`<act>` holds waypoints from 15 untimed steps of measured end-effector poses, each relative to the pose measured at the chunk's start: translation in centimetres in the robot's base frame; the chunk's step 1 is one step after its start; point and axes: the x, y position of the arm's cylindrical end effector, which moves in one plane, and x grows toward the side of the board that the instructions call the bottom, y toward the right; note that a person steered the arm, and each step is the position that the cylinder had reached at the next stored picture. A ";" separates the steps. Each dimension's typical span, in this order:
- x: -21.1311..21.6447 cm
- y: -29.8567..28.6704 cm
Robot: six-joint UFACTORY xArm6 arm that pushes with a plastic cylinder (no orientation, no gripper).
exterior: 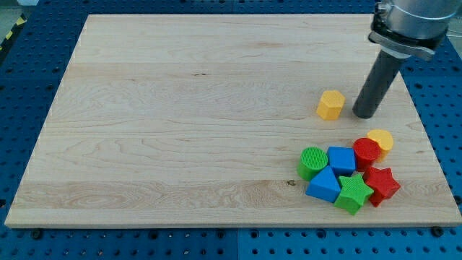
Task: Place a yellow heart in between the red circle and yellow hexagon
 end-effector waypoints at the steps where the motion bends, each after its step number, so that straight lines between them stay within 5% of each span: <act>1: 1.5 2.9; 3: 7.9 10.3; 5: 12.5 9.1; 9: 12.5 3.6; 13: 5.7 -0.2; 15: 5.9 -0.4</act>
